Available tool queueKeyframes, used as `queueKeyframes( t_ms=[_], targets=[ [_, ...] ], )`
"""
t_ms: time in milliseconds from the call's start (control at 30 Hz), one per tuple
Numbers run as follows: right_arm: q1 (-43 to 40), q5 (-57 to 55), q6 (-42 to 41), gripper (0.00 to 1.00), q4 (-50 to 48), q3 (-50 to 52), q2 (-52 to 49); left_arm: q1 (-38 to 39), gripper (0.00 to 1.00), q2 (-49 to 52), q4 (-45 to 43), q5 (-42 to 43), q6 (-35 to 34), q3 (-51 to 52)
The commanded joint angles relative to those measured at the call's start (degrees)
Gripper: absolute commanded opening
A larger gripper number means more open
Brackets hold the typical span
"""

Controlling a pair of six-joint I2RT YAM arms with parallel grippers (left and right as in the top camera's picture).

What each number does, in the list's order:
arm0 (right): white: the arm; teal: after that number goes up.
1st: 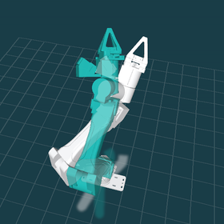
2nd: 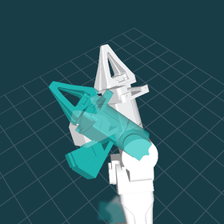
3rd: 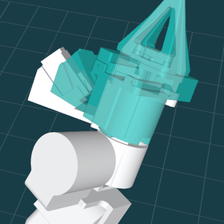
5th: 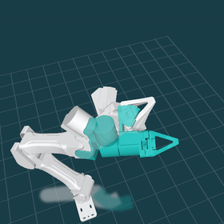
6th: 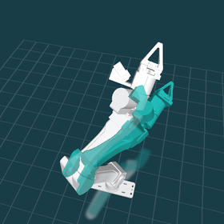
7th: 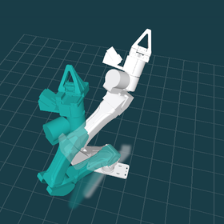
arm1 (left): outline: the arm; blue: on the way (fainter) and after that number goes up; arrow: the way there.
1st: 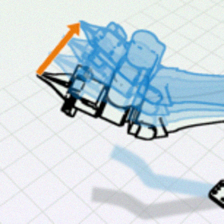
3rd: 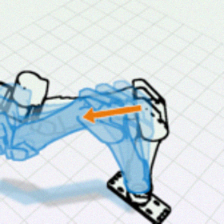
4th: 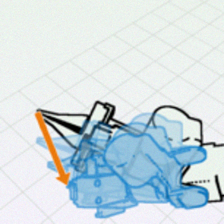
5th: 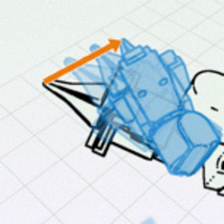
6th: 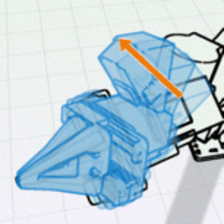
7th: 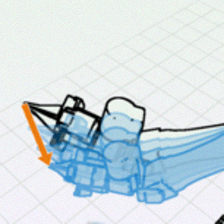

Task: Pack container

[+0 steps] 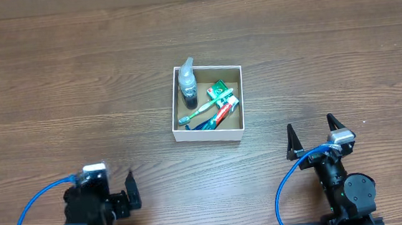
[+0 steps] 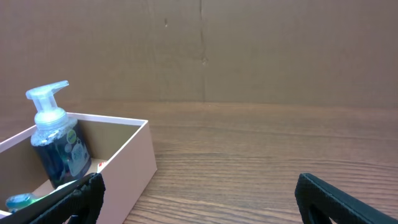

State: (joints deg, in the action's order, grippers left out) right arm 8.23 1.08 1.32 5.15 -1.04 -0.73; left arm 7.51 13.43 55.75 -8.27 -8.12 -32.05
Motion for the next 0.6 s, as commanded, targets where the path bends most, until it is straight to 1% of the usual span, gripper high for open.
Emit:
queueKeyframes(
  t_ms=[0, 33, 67, 167, 233, 367, 567],
  targets=[
    [-0.31, 0.09, 0.22, 1.0, -0.37, 0.55, 0.57, -0.94, 1.0, -7.1, -14.36, 1.53, 9.99, 12.02],
    [-0.31, 0.09, 0.22, 1.0, -0.37, 0.55, 0.57, -1.36, 1.0, -8.7, -21.51, 2.6, 12.35, 15.58],
    [-0.31, 0.09, 0.22, 1.0, -0.37, 0.57, 0.57, -1.46, 1.0, -9.51, -26.18, 2.89, 13.35, 17.75],
    [-0.31, 0.09, 0.22, 1.0, -0.37, 0.57, 0.57, -1.51, 1.0, -11.67, -46.18, 4.59, 18.64, 26.1],
    [-0.31, 0.09, 0.22, 1.0, -0.35, 0.55, 0.57, -1.53, 1.0, -12.96, -56.59, 5.38, 20.79, 31.45],
    [-0.31, 0.09, 0.22, 1.0, -0.37, 0.57, 0.57, -1.55, 1.0, -13.27, -51.63, 6.45, 22.51, 31.8],
    [-0.31, 0.09, 0.22, 1.0, -0.35, 0.55, 0.57, -1.53, 1.0, -13.18, -51.47, 7.04, 22.29, 31.78]
  ],
)
